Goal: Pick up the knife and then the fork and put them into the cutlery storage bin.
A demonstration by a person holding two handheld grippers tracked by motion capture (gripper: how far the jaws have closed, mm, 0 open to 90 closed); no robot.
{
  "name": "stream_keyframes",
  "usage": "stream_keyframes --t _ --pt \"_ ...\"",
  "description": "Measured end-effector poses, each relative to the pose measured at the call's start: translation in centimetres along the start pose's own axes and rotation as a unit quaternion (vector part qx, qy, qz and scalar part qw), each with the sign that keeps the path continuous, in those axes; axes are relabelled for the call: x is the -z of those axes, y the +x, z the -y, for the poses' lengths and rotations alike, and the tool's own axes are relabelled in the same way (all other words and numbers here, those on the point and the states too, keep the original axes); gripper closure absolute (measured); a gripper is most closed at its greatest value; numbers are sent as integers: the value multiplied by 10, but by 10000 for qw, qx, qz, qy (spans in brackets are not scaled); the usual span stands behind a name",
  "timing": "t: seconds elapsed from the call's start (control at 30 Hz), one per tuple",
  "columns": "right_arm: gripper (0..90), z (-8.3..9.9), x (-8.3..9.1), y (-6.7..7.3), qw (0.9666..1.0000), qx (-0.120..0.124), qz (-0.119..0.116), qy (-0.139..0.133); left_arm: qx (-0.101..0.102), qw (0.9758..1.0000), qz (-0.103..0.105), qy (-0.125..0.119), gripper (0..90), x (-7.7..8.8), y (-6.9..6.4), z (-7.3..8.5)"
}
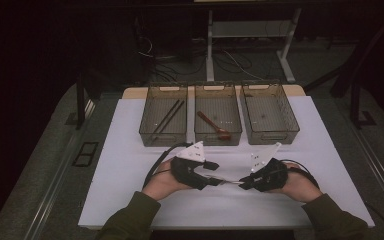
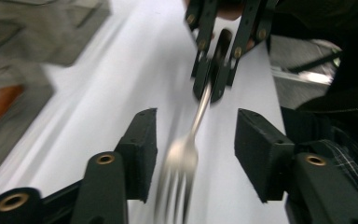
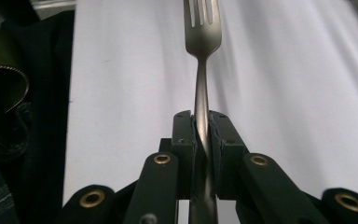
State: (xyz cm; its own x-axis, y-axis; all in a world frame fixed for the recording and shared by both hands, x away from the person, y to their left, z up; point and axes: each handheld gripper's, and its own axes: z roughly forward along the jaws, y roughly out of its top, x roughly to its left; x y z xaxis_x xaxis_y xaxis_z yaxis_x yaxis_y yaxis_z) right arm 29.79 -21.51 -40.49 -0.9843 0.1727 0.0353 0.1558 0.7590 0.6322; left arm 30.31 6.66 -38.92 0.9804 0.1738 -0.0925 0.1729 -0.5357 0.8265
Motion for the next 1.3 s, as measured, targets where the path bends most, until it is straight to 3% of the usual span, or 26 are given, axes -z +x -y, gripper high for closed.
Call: stream_keyframes --t 0.13,0.3,0.4,0.53,0.7,0.83,0.93,1.07,1.17,1.3 --pt "807 6 12 -6 9995 -267 128 -62 267 9984 -437 -232 367 18 4 17" --pt "807 14 28 -17 9968 -660 367 -266 605 9925 -963 -450 312 36 6 36" --pt "807 17 37 -21 9926 -1031 448 -462 761 9879 -1260 -491 281 45 6 48" --pt "807 19 48 -29 9875 -1281 742 -532 1023 9817 -1513 -530 209 52 3 63" --pt "808 23 68 -42 9795 -1520 1073 -775 1082 9768 -1787 -471 138 58 -4 78" --pt "808 24 85 -52 9698 -1790 1393 -899 1196 9741 -1862 -457 104 61 -8 86" --pt "808 25 94 -61 9595 -2056 1679 -947 1156 9739 -1923 -344 79 60 -9 87" --pt "809 28 103 -75 9452 -2379 2006 -985 1195 9715 -2014 -356 39 59 -8 87" --pt "809 31 105 -87 9364 -2575 2109 -1113 1254 9697 -2068 -340 4 59 -7 87" --pt "809 30 106 -104 9246 -2819 2322 -1088 1302 9684 -2098 -347 0 60 -5 88"
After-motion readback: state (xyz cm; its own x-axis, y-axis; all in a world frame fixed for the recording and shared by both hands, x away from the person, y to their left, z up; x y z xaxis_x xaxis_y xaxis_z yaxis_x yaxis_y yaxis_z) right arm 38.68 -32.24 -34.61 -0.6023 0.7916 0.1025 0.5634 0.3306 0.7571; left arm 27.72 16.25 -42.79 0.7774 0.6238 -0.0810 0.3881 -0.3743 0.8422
